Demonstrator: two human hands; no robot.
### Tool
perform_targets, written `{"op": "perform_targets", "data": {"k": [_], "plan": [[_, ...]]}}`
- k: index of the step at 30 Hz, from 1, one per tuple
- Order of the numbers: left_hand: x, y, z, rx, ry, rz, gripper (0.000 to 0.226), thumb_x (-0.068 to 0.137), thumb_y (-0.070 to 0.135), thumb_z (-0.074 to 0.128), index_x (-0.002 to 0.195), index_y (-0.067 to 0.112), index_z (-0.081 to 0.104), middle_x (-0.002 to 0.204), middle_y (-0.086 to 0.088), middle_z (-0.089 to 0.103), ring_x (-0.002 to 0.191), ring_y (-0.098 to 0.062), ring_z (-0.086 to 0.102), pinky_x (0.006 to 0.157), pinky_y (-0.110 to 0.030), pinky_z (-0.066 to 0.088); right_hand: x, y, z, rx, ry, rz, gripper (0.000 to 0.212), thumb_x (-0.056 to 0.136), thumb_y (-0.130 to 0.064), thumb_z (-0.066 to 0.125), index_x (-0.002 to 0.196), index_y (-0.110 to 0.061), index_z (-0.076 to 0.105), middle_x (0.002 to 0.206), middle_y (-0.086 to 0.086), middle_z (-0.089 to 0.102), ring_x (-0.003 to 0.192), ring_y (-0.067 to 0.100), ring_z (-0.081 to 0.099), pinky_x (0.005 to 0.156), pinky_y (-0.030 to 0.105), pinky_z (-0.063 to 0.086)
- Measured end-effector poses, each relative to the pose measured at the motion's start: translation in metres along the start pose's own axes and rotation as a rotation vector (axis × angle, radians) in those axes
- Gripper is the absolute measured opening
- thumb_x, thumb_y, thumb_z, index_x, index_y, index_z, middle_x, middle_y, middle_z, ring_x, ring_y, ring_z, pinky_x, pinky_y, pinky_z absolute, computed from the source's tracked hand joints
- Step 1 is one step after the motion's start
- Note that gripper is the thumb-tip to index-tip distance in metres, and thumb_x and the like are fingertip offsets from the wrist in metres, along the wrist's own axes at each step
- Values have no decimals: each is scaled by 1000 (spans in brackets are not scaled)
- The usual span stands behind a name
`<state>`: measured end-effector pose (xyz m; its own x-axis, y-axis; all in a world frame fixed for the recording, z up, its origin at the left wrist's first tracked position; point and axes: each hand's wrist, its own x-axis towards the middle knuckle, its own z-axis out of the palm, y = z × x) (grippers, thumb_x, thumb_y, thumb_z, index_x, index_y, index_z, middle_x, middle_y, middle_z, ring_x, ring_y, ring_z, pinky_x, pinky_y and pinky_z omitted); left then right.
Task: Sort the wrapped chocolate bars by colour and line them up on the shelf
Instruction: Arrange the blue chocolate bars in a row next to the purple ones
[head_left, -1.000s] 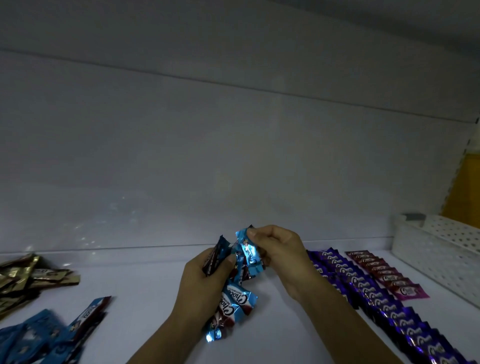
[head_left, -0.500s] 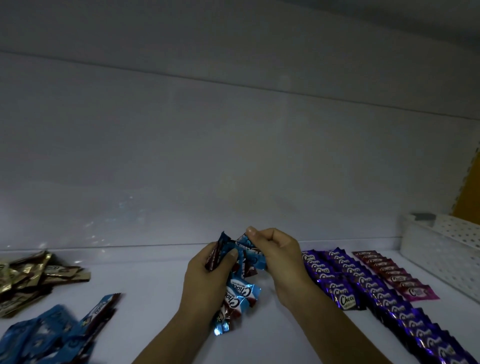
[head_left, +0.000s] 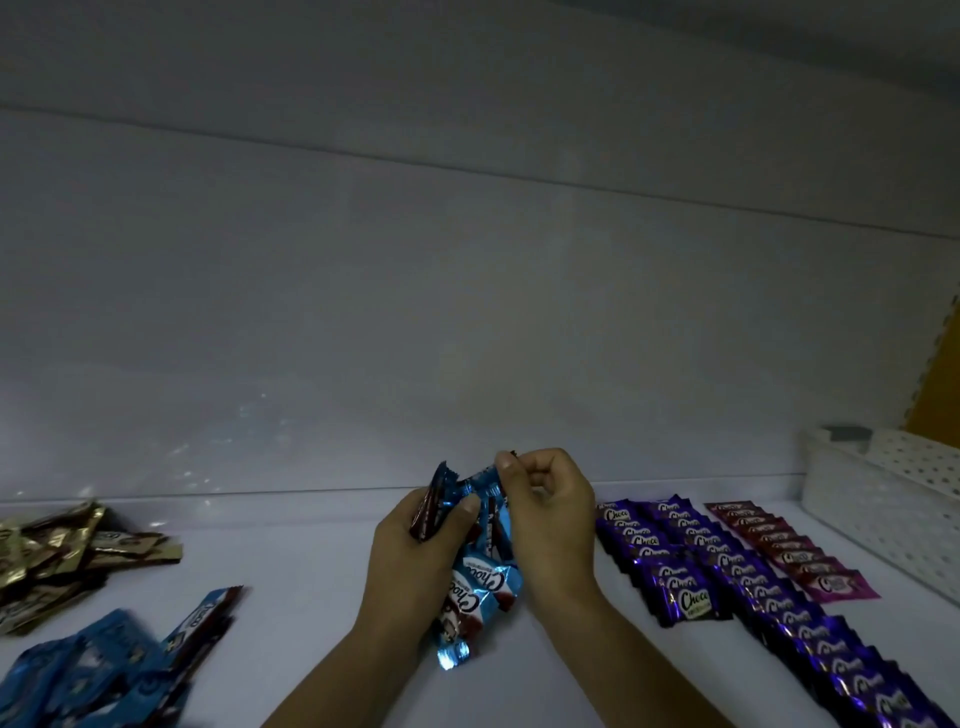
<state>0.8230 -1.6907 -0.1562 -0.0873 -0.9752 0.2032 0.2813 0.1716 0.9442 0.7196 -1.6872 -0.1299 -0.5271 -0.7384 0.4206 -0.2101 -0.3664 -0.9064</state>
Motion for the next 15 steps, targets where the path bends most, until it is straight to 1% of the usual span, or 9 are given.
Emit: {"op": "perform_targets", "data": {"k": [2,3,5,8,10,11,12,14,15], "plan": [[0,2,-1,-33,-10,-21,16,85,20,67,99,12,68,85,-11,74,77,-29,72,67,-38,58,-5,1,4,18,14,-18,14,84,-20,69,74,-16,60,69,-8,64,64,-2,59,57,10,45],[0,3,-2,-41,-23,-27,17,85,18,68,101,12,68,87,-10,75,78,-29,72,66,-36,58,-3,0,4,57,17,30,14,84,-20,70,74,-14,62,69,-6,66,64,0,60,59,13,47],[-1,4,-2,-47,-47,-34,18,85,14,69,102,12,69,89,-10,75,81,-28,73,67,-35,57,3,-3,-1,179,7,203,15,84,-19,71,77,-9,63,72,4,70,67,13,64,64,26,52],[-1,4,0,-65,-31,-27,15,84,11,69,99,13,71,88,-10,75,79,-28,73,66,-34,60,7,-3,-7,385,-44,511,17,87,-22,67,90,-6,62,78,12,73,67,23,70,60,33,56],[-2,3,1,-69,-7,-18,11,84,9,70,94,12,72,84,-11,75,76,-30,73,63,-33,60,8,-3,-8,500,-71,649,23,90,-25,63,101,-5,62,89,17,73,77,28,71,68,39,58],[-1,3,0,-75,2,-18,9,84,8,69,90,12,73,82,-12,75,73,-30,72,59,-33,59,9,-3,-9,542,-72,676,25,91,-25,61,105,-4,61,92,18,72,79,28,71,71,40,58],[-1,3,0,-84,11,-20,9,84,7,69,85,13,74,80,-13,74,70,-31,72,56,-31,58,10,-4,-10,569,-66,680,25,92,-24,60,107,-4,60,92,17,72,76,24,71,69,37,58],[-1,2,0,-96,31,-23,10,84,6,69,81,12,75,77,-15,74,67,-30,72,52,-29,56,13,-5,-13,561,-51,645,24,93,-23,59,108,-3,59,89,15,72,66,17,69,59,27,57],[0,1,0,-96,40,-23,10,85,6,69,81,12,75,78,-15,74,67,-30,72,54,-30,56,14,-5,-15,540,-44,619,24,93,-22,58,107,-3,59,87,15,72,62,15,67,57,25,55]]}}
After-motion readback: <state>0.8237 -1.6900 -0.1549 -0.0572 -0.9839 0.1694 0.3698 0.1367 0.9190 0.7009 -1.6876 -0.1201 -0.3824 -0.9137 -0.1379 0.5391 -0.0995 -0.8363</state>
